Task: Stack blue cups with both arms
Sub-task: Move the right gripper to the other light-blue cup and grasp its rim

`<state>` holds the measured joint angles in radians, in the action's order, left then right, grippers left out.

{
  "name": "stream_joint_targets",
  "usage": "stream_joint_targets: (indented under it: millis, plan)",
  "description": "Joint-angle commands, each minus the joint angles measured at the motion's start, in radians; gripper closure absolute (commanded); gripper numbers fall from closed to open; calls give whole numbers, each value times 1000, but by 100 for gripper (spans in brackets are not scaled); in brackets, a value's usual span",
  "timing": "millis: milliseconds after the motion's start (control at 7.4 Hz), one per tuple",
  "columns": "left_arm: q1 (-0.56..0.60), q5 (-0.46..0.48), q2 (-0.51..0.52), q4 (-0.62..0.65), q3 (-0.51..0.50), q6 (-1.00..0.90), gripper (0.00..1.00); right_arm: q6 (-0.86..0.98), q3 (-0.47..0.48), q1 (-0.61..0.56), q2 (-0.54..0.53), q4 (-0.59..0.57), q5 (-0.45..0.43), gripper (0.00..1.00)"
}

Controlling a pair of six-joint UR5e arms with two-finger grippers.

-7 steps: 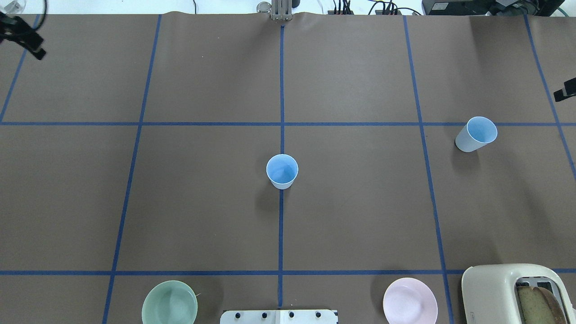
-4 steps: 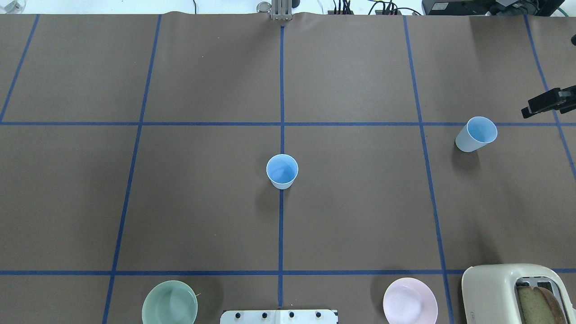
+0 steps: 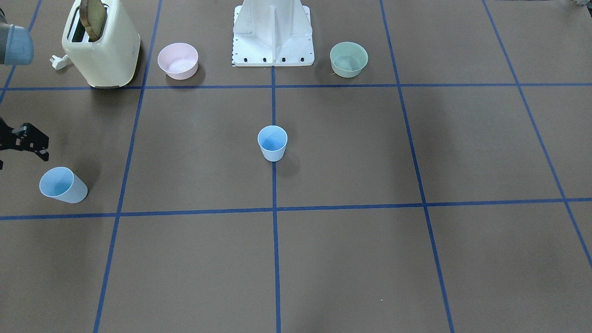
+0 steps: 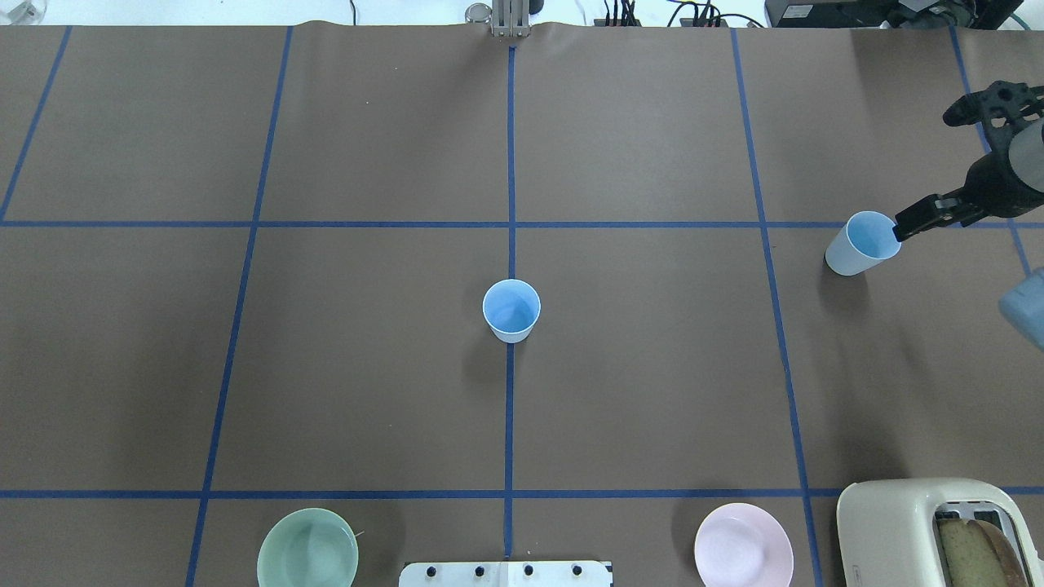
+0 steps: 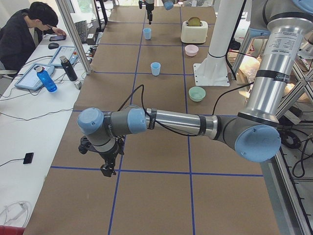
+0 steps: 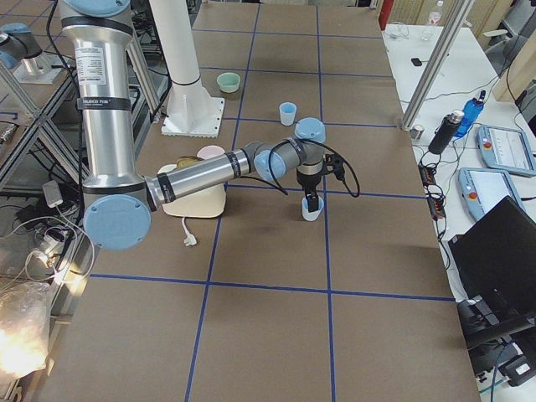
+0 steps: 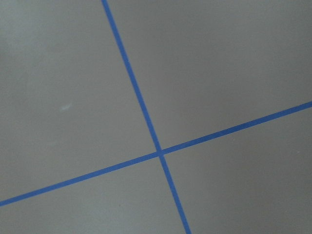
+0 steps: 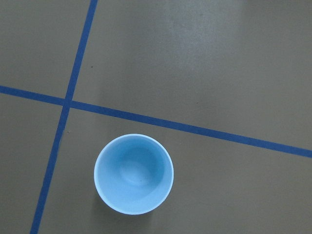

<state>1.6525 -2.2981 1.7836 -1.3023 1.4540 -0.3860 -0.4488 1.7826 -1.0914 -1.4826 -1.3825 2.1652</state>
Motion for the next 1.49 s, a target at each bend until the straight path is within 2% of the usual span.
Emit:
stream_joint_targets:
  millis: [0,541,676,811,1351]
  plan:
    - [1,0,-53,-77,-1,1,2,5,-75,10,56,-1,-2,0]
    - [1,-1,-64,-80,-1,-1,2,-4,-181,10,120,-1,2,14]
    - [1,-1,-72,-106,-1,-1,2,-8,-181,10,122,-1,4,44]
    - [1,-1,-76,-124,-1,-1,2,-5,-181,10,116,-1,5,78]
    - [1,-1,-78,-127,0,1,2,-5,-180,16,104,-1,15,76]
